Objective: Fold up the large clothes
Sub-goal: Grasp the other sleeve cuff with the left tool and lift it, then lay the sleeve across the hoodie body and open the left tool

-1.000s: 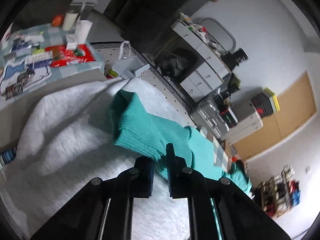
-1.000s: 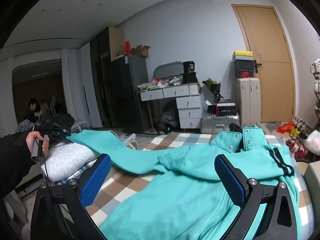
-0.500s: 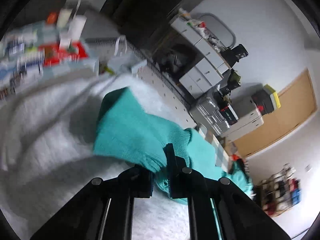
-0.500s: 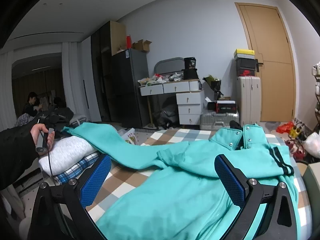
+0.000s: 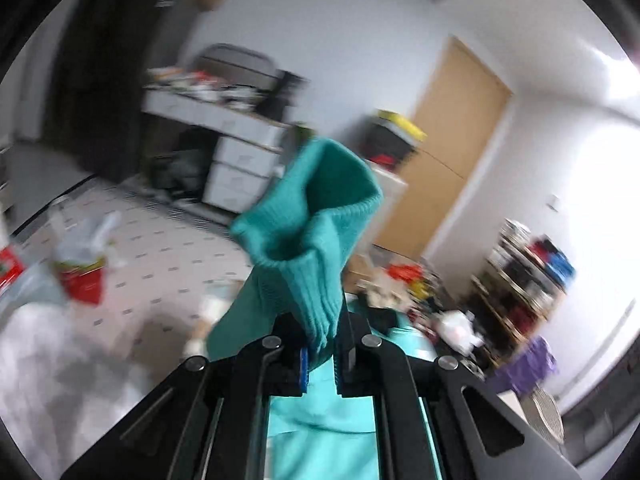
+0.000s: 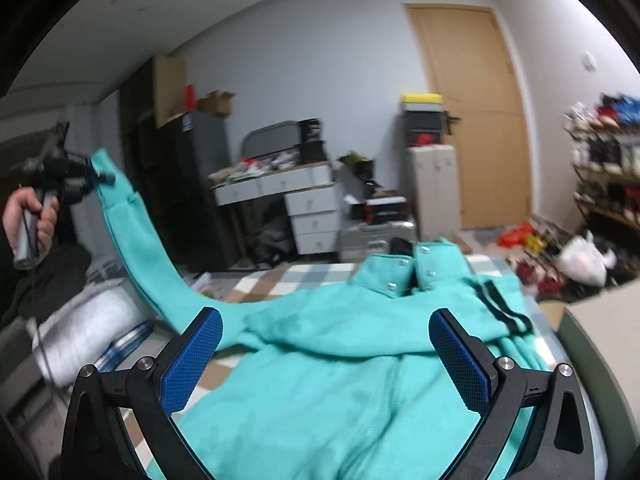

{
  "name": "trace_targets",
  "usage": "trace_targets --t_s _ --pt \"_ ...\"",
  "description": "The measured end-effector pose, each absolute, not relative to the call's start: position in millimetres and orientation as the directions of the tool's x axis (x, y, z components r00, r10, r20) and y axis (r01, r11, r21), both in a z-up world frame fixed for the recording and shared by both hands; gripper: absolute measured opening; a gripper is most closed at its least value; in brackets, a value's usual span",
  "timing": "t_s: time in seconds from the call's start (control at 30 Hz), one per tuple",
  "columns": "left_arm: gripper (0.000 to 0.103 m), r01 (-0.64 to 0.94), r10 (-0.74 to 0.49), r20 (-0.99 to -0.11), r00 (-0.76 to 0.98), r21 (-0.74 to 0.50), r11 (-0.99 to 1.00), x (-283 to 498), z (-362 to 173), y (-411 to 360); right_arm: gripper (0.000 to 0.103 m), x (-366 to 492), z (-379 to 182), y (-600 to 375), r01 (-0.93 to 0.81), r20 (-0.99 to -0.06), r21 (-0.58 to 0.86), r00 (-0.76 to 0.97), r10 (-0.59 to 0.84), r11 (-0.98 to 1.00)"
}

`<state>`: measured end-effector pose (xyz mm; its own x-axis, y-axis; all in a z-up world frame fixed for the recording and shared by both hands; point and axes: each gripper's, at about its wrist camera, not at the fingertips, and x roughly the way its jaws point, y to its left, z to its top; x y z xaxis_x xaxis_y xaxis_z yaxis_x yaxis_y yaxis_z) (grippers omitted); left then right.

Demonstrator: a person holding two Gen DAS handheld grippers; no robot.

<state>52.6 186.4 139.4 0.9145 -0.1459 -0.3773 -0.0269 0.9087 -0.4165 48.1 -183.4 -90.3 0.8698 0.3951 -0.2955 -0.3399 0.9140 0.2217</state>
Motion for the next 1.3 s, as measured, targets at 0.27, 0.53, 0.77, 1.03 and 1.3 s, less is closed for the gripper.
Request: trace_targets --t_s 0.27,0.53,0.77,1.03,1.3 --pt "0.004 0.288 -0.432 -0.375 0.82 -0.383 0.878 145 136 -1 0.103 60 -102 -272 -0.004 -0.358 0.484 0.911 0.202 0.875" --pt "0.004 0.365 -0.627 -0.482 0.612 -0.532 0.764 225 32 -114 0.103 29 -107 -341 0.107 -0.292 0.631 0.95 0.108 0.768" --pt "0.004 0.338 -0.634 -0.622 0.46 -0.537 0.773 244 -59 -181 0.103 12 -107 -374 0.131 -0.228 0.693 0.973 0.042 0.709" --pt "0.07 0.263 -0.74 -0.651 0.17 -0.694 0.67 234 -70 -166 0.103 21 -106 -356 0.101 -0.263 0.639 0.96 0.094 0.762" --pt "0.071 0.279 -0.533 -0.722 0.441 -0.454 0.846 193 -7 -21 0.103 31 -108 -351 0.102 -0.287 0.641 0.951 0.114 0.761"
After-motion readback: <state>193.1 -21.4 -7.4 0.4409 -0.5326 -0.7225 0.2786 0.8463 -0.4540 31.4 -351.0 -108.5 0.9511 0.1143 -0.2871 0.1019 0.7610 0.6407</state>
